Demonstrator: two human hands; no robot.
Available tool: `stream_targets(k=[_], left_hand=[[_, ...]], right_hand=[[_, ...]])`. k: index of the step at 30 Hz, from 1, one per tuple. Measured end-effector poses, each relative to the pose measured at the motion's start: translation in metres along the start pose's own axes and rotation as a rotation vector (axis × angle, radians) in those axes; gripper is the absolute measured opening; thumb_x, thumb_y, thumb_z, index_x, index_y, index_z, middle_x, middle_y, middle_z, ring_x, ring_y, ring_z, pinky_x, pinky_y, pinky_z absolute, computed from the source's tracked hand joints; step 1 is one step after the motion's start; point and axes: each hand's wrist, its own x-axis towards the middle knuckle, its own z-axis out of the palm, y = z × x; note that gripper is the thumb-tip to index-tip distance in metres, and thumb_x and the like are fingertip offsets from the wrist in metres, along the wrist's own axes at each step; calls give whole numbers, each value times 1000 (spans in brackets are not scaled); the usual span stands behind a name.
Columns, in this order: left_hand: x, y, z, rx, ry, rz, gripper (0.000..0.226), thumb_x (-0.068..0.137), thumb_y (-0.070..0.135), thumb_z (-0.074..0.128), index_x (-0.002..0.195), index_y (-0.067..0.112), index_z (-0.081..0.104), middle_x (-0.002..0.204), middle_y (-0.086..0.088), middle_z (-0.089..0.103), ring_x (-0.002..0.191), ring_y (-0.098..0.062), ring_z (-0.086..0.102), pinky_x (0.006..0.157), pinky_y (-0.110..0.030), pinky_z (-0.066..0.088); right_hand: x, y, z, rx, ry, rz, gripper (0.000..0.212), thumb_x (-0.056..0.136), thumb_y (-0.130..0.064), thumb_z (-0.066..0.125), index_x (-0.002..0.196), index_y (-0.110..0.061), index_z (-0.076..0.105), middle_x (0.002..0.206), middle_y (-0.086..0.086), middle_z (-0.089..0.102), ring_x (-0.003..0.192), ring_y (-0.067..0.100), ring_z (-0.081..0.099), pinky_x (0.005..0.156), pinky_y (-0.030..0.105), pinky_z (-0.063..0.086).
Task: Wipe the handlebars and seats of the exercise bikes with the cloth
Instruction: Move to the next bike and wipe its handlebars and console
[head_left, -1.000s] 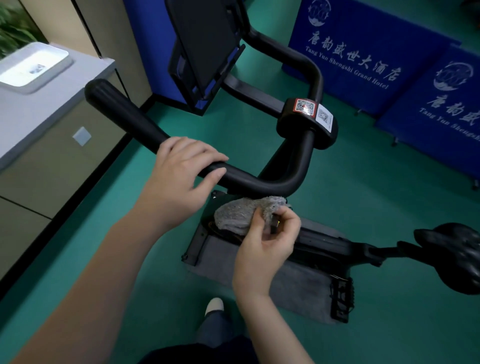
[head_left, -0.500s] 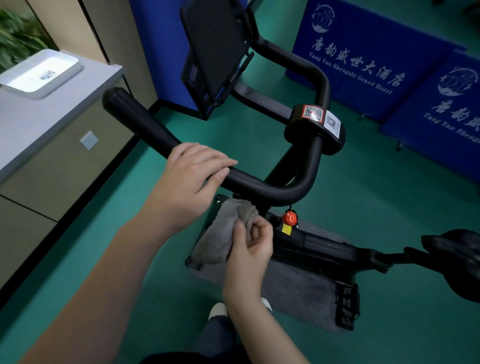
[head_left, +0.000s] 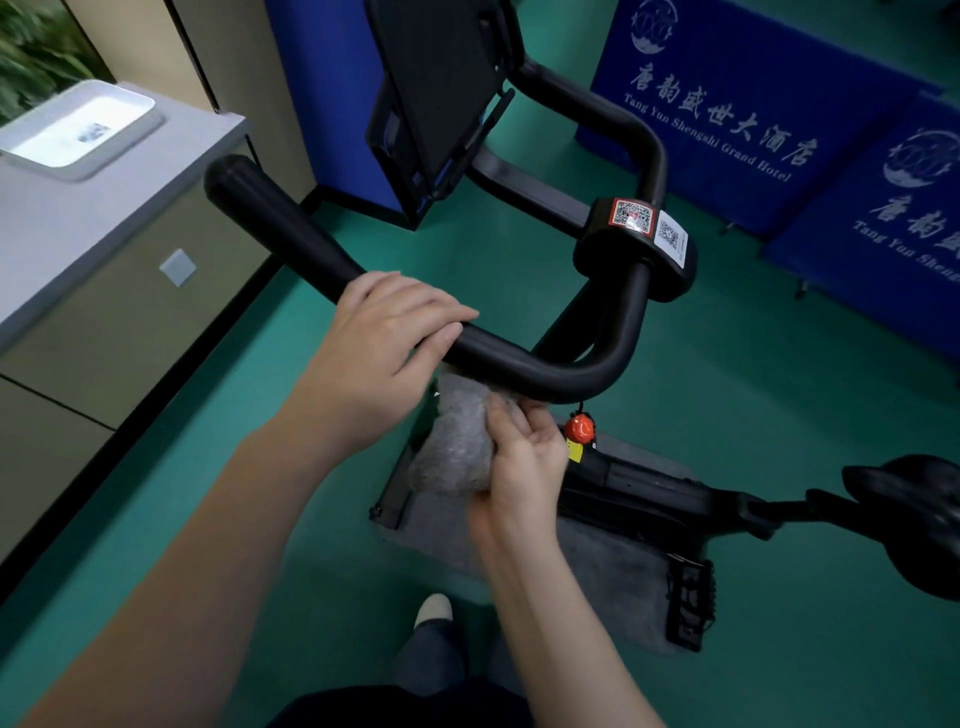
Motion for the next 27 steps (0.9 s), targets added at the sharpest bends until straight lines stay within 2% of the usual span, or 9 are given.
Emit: stream_targets(k=[2,5,11,15,17,19,21,23,27], left_hand=[[0,0,0,-4,-1,-3,29,95,22,44,108,16,68,104,7,65,103,-14,54,101,-24,20],[0,2,0,-5,9,-6,28,95,22,44,107,16,69,103,7,65,103,-14,55,102,-25,20],[0,17,10,78,58,-4,27,93,29,50,104,15,69,98,5,65,100,-16,57,106,-30,21],[4,35,21,53,37,12,30,91,36,50,102,16,69,98,5,65,100,-16,58,109,-30,21],[4,43,28,52,31,2,29,90,38,52,99,16,70,96,5,65,99,-16,59,109,-31,22],[2,49,35,58,35,-20,29,89,40,55,96,16,70,94,5,65,97,-16,59,109,-33,24],[2,54,40,65,39,-55,29,87,42,57,94,16,70,93,6,65,95,-15,60,108,-34,25],[4,58,42,53,48,-107,29,88,42,55,91,18,70,92,8,65,94,-14,59,108,-31,23],[7,64,45,25,86,-190,26,89,40,51,84,21,68,87,11,63,91,-11,58,106,-26,19]], right_hand=[[5,-9,-12,-24,38,-55,21,89,12,50,97,-4,61,80,5,72,74,14,69,62,21,54],[13,-19,-27,-98,60,-109,20,90,9,51,107,1,59,94,11,70,84,17,68,71,24,56],[14,-23,-32,-170,-85,-67,21,90,10,50,103,-2,62,81,6,73,74,14,70,62,22,55],[29,-46,-48,-160,34,-47,27,89,9,51,116,9,56,92,13,71,79,19,69,71,28,58],[37,-56,-55,-165,80,-55,32,90,9,50,122,9,54,95,13,70,82,20,68,79,31,56],[42,-66,-60,-210,127,-107,31,91,7,52,122,4,55,90,7,73,82,16,69,79,29,57],[45,-77,-67,-349,200,-263,26,92,2,55,117,-5,59,87,-2,74,84,10,70,77,24,57],[44,-89,-70,-559,178,-544,21,92,-1,57,109,-12,63,96,-1,72,93,10,68,82,22,54],[53,-101,-65,-953,-250,-1071,27,87,6,58,106,-12,65,105,-10,64,94,18,62,86,26,48]])
